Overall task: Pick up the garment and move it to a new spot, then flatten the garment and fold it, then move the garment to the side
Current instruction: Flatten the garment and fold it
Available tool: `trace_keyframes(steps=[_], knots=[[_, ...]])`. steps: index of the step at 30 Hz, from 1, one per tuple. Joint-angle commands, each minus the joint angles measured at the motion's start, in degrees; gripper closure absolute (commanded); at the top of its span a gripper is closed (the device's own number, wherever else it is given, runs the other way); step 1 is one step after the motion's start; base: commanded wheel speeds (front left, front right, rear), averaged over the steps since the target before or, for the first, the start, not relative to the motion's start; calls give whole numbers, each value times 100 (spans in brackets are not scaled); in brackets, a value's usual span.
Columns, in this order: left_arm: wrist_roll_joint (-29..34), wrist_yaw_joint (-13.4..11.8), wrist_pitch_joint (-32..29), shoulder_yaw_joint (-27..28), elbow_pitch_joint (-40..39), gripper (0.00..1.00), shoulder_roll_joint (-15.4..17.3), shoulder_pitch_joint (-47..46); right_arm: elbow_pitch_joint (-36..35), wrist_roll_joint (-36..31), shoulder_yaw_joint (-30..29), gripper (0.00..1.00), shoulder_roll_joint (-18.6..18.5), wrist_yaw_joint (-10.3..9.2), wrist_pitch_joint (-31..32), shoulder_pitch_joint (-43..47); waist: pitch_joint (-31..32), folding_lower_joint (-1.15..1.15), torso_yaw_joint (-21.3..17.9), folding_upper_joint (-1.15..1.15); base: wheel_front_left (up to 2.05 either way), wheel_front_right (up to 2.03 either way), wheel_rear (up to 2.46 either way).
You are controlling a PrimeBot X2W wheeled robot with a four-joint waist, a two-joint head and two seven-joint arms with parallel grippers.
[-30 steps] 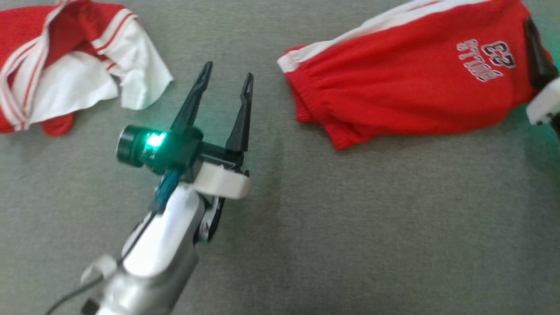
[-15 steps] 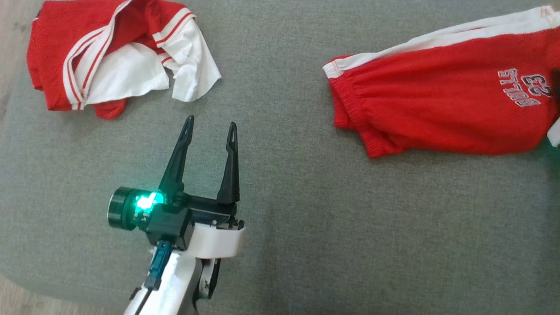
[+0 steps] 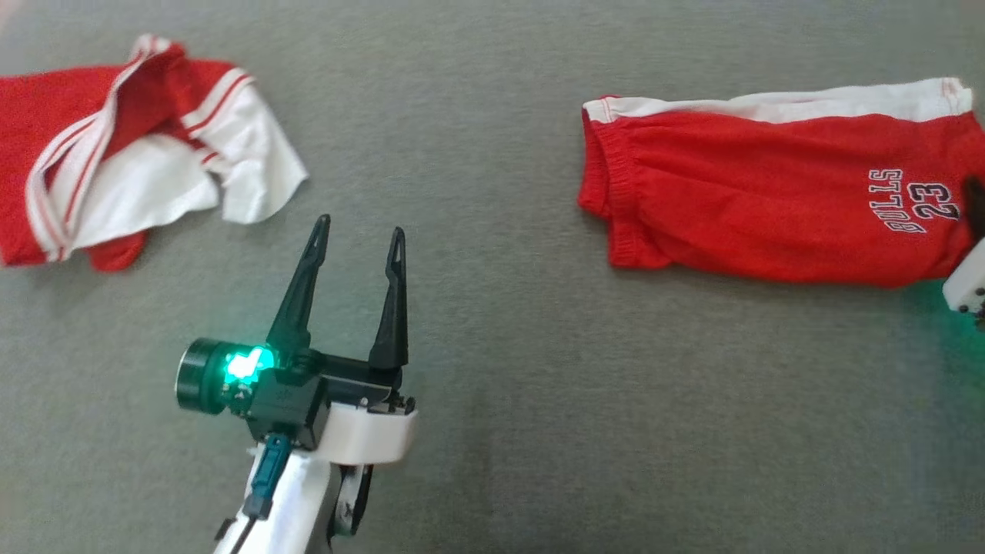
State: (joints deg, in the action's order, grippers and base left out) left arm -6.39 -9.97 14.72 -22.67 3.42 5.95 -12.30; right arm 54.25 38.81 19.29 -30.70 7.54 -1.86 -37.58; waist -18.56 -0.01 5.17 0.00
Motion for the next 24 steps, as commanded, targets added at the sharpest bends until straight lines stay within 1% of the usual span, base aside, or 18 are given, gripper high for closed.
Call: trace_keyframes(steps=[1,4,8,12,15,18,24], knots=[[76,34,28,212,-166,0,40,-22,-104,-75,37,100,-197,-5,-117,79,79,1,-211,0,0,0,0],[106,104,28,218,-144,0,26,-32,-1,-294,-60,100,-270,-5,-377,-22,70,1,-328,0,0,0,0],[142,155,28,244,-115,0,3,-48,-26,-654,-133,100,-163,-5,-731,-349,59,1,-398,0,0,0,0],[161,225,28,274,-84,0,-5,-43,-301,-1068,-90,100,31,-5,-963,-679,97,1,-387,0,0,0,0],[162,266,28,313,-69,0,-7,-13,-723,-1306,52,100,221,-5,-985,-760,177,1,-339,0,0,0,0],[164,267,28,397,-55,0,5,55,-1302,-1415,208,100,420,-5,-910,-687,286,1,-291,0,0,0,0],[167,311,28,492,-49,0,3,165,-2536,-1541,657,100,776,-5,-499,-119,423,1,-161,0,0,0,0]])
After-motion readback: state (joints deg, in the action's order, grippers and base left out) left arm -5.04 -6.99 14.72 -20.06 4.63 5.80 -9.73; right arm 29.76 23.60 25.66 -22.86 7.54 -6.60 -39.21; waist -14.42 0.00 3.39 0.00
